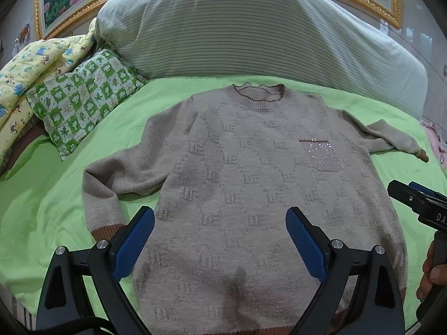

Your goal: Fold small clothes

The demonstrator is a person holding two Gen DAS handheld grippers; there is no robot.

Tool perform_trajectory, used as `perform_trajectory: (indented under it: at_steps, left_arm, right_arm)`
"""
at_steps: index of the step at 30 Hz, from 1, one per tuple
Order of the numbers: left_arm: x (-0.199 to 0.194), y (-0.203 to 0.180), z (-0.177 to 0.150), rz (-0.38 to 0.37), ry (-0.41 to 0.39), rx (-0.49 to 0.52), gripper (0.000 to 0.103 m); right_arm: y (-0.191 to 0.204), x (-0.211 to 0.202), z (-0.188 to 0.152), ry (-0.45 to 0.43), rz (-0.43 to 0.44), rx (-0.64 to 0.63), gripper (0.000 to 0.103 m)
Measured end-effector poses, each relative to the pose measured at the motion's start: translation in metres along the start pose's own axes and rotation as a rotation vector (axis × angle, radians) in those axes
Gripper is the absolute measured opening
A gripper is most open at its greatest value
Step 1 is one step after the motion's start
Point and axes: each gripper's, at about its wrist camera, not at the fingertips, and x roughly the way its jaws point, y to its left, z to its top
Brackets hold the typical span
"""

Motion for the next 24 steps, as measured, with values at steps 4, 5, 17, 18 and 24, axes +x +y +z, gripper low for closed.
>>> perform_trajectory:
  at_steps: [4,5,17,18,24]
  left_arm:
    - [0.002,-0.001,0.001,-0.003,0.003,-0.011,0.095]
    - [0.002,-0.001,0.002,0.000,0.000,-0.015,0.095]
    - [0.000,-0.003,0.000,0.033,-0.012,-0.027,0.096]
    - [0.000,-0.004,0.000,0.030,-0.011,-0.028,0.096]
    - [-0.001,-0.006,0.000,0.024,-0.006,-0.030,0.096]
  right_arm:
    - [-0.005,0.000,0.001,0.004,0.001,0.008,0.099]
    - [-0.006,-0.001,0.001,0.005,0.001,0.009,0.099]
    - [-0.012,-0.004,0.000,0.008,0.006,0.019,0.099]
    - [-0.012,-0.004,0.000,0.008,0.008,0.019,0.099]
    - [-0.013,-0.006,-0.004,0.013,0.004,0.012,0.099]
